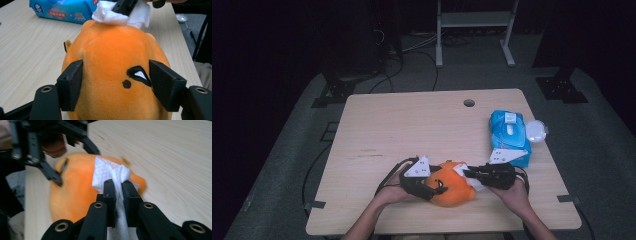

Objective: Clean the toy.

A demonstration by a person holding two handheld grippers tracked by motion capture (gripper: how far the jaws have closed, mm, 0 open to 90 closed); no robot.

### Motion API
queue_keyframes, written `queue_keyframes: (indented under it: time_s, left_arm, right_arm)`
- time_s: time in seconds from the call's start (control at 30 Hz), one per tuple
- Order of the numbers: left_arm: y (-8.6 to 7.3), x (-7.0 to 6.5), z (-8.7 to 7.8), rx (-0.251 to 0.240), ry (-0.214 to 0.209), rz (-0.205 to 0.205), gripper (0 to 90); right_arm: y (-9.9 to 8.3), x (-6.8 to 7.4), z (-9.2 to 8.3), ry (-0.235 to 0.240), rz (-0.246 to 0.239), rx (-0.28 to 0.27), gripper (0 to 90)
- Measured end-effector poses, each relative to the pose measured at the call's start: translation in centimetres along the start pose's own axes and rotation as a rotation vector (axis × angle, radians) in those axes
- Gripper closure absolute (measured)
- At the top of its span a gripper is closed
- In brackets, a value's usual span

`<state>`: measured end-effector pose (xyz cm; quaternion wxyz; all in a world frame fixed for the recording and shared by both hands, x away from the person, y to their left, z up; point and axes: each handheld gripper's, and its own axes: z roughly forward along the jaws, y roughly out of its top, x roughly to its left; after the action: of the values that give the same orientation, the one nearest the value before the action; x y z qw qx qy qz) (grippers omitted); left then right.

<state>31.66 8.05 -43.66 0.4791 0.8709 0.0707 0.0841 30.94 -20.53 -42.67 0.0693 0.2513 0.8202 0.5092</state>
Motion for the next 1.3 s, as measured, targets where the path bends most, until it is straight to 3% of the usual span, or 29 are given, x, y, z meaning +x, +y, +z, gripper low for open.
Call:
queue_keyframes:
  time_s: [0.1,0.13,0.23,0.27,0.3,0.33,0.37,0.43,0.53,0.63,0.67,0.7,0.73,0.77,0.83,0.9,1.03,1.13,1.2,1.3]
  left_arm:
    - [0.4,-0.5,0.3,0.006,0.007,0.038,30.8]
    - [0.7,-0.9,0.5,0.009,0.013,0.058,30.8]
    - [0.9,-1.0,0.5,0.011,0.019,0.062,30.7]
    - [0.9,-0.9,0.4,0.009,0.019,0.055,30.4]
    - [1.0,-0.5,0.2,-0.002,0.019,0.009,23.9]
    - [1.0,-0.5,0.2,-0.002,0.019,0.009,19.6]
    - [1.1,-0.2,-0.1,-0.005,0.021,-0.028,19.6]
    - [1.2,0.2,-0.2,0.007,0.038,-0.073,11.5]
    - [0.8,0.4,-0.1,0.004,0.014,-0.112,16.5]
    - [1.0,-0.4,0.2,0.020,0.030,-0.035,26.5]
    - [1.4,-0.9,0.2,0.032,0.041,0.021,29.5]
    - [1.4,-0.9,0.2,0.032,0.041,0.021,30.1]
    - [1.7,-1.6,0.4,0.039,0.051,0.083,30.9]
    - [1.7,-1.6,0.4,0.039,0.051,0.083,31.3]
    - [2.0,-2.3,0.4,0.052,0.065,0.140,31.7]
    - [2.1,-2.5,0.4,0.060,0.069,0.160,31.9]
    - [1.9,-2.3,0.3,0.047,0.063,0.152,32.0]
    - [2.1,-2.6,0.5,0.043,0.063,0.169,32.0]
    - [2.2,-2.8,0.5,0.046,0.062,0.181,32.0]
    - [2.5,-3.3,0.7,0.052,0.058,0.214,31.9]
  right_arm:
    - [0.6,0.7,0.4,0.025,-0.017,-0.017,81.8]
    - [1.3,1.3,0.8,0.031,-0.042,-0.025,81.8]
    - [1.6,1.3,1.1,0.022,-0.050,-0.020,81.8]
    - [1.6,1.1,1.3,0.022,-0.045,-0.016,81.9]
    - [1.2,0.8,1.3,0.022,-0.028,-0.010,81.9]
    - [1.2,0.8,1.3,0.022,-0.028,-0.010,81.9]
    - [1.1,0.8,1.3,0.017,-0.028,-0.005,81.9]
    - [0.9,0.7,1.1,0.009,-0.032,0.001,81.9]
    - [0.7,0.6,0.7,0.011,-0.022,0.003,81.9]
    - [0.8,0.8,0.6,0.010,-0.019,-0.001,81.9]
    - [1.2,1.3,0.7,0.012,-0.030,-0.011,81.9]
    - [1.4,1.4,0.8,0.022,-0.031,-0.019,81.9]
    - [1.7,1.6,1.0,0.030,-0.031,-0.027,81.9]
    - [1.7,1.6,1.0,0.030,-0.031,-0.027,81.9]
    - [2.1,1.8,1.2,0.018,-0.045,-0.031,82.0]
    - [2.2,1.4,1.2,0.007,-0.034,-0.029,82.0]
    - [1.4,0.0,0.6,-0.001,0.014,-0.023,82.0]
    - [0.9,-0.8,-0.2,-0.011,0.043,-0.011,81.9]
    - [1.0,-0.6,-0.2,-0.014,0.038,-0.012,81.9]
    - [2.1,0.8,0.7,-0.004,-0.021,-0.024,81.8]
